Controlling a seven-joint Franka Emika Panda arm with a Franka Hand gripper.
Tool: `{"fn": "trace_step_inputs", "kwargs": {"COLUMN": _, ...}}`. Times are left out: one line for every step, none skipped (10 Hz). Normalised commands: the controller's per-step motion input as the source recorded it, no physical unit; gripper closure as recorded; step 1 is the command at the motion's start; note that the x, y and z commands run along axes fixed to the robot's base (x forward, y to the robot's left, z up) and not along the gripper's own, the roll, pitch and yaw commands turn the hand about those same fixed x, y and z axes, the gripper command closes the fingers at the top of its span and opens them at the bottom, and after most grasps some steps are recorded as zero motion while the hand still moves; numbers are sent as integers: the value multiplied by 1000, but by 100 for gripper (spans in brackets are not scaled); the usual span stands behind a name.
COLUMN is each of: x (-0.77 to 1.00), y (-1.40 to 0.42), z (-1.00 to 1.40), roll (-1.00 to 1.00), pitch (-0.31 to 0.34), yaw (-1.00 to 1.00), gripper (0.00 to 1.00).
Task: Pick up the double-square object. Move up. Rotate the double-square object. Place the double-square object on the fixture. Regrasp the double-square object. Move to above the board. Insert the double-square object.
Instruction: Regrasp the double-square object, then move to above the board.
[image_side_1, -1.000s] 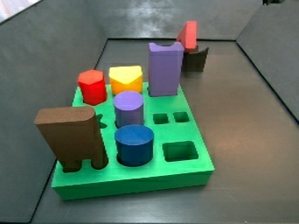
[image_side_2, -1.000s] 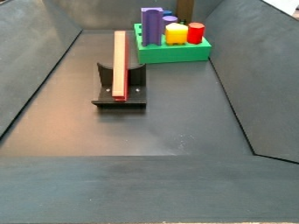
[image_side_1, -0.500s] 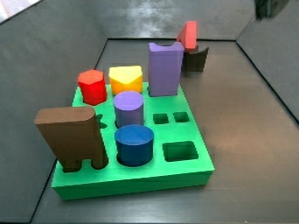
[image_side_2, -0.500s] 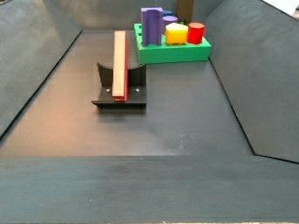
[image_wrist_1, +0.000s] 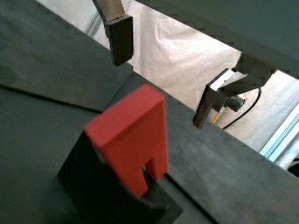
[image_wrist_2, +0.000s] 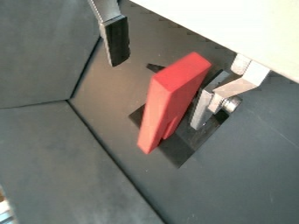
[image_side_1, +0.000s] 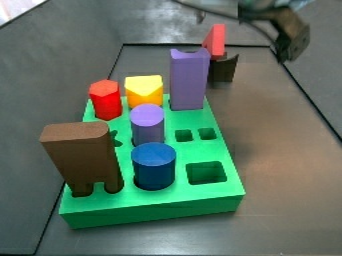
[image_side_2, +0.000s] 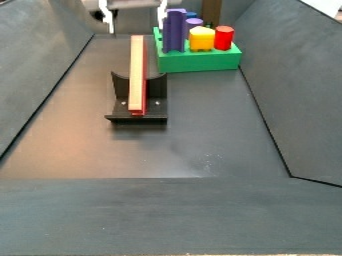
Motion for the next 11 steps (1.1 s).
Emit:
{"fn": "trace_step_inputs", "kwargs": {"x": 112, "y": 22, "z": -1000, "roll": 77, "pitch": -96, "yaw": -4, "gripper": 0}}
{"fn": "trace_step_inputs", "kwargs": {"x": 109, "y": 14, "z": -852, "roll": 75, "pitch": -81, "yaw": -21, "gripper": 0}}
{"fn": "trace_step_inputs", "kwargs": {"x": 92, "y": 4, "z": -624, "roll": 77, "pitch": -50, "yaw": -34, "gripper": 0}}
{"fn": "trace_step_inputs", "kwargs": {"x": 88, "y": 1, "z": -511, "roll": 76, "pitch": -35, "yaw": -38, "gripper": 0}}
{"fn": "trace_step_inputs", "kwargs": {"x": 82, "y": 1, "z": -292, "roll": 73, "pitch": -7, "yaw": -33, "gripper": 0}}
{"fn": "trace_step_inputs", "kwargs": {"x": 0, "y": 0, "z": 0, "roll": 0, "pitch": 0, "yaw": 0, "gripper": 100}}
{"fn": "trace_step_inputs", "kwargs": {"x": -130, "y": 229, "z": 1000, "roll": -381, "pitch": 354, "yaw": 3, "gripper": 100}}
{"fn": "trace_step_inputs", "kwargs": {"x": -129, "y": 227, "z": 1000, "roll": -390, "pitch": 339, "yaw": 23, "gripper": 100}}
{"fn": "trace_step_inputs", "kwargs": {"x": -127, "y": 217, "z": 1000, "roll": -343, "pitch": 268, "yaw": 89, "gripper": 100}}
{"fn": "trace_step_inputs", "kwargs": {"x": -125, "y": 202, "z": 1000, "roll": -253, "pitch": 186, "yaw": 151, "gripper": 100}}
{"fn": "trace_step_inputs", "kwargs": {"x": -122, "y": 192, "z": 1000, "roll": -149, "pitch": 113, "yaw": 184, "gripper": 100}}
